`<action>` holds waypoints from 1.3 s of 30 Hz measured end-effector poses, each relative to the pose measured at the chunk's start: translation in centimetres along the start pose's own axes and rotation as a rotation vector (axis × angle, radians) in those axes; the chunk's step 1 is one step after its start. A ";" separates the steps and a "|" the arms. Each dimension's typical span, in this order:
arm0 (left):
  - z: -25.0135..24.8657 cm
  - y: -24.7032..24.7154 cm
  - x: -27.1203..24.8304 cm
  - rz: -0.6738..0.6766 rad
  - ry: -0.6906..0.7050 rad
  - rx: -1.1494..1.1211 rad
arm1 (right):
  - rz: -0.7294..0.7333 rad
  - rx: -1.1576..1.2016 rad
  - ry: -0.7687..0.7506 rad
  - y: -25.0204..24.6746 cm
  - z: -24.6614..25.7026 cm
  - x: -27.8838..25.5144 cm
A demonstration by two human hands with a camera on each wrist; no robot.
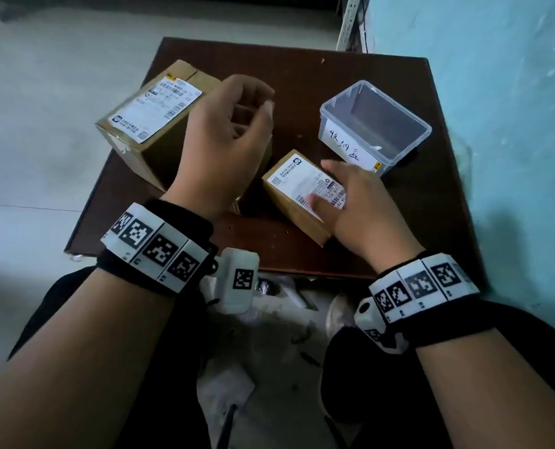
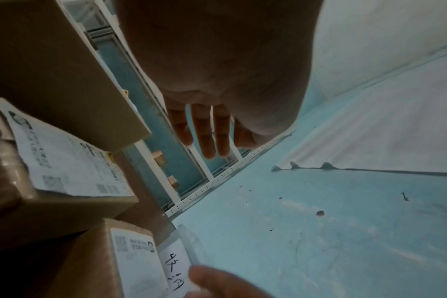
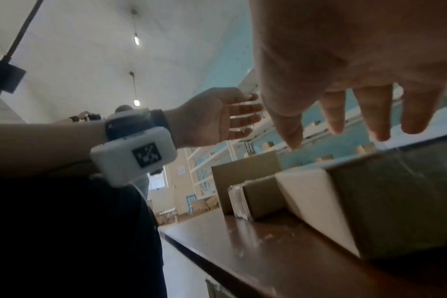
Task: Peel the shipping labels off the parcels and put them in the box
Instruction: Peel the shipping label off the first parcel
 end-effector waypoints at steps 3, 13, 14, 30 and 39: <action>0.9 0.4 0.4 0.005 -0.046 -0.003 | 0.161 -0.157 0.099 2.2 -1.8 0.1; 1.0 2.5 1.3 0.116 -0.062 -0.046 | 0.115 -0.092 0.141 2.3 -3.1 0.1; 0.9 2.7 1.3 0.134 -0.067 -0.054 | 0.102 -0.078 0.117 2.0 -2.8 0.1; 1.5 4.5 0.0 0.585 0.096 0.267 | -0.046 -0.230 -0.520 -1.2 3.3 -1.1; 1.6 3.7 0.4 0.525 -0.074 0.009 | -0.327 0.026 -0.433 -4.6 3.1 -1.1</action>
Point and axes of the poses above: each hand's wrist, its own x-axis towards the middle knuckle, its own y-axis out of the palm, z = x × y, the point moved 9 cm from there along x, towards the middle knuckle, and after that the axes turned 15 degrees about x, right-handed, at the moved point
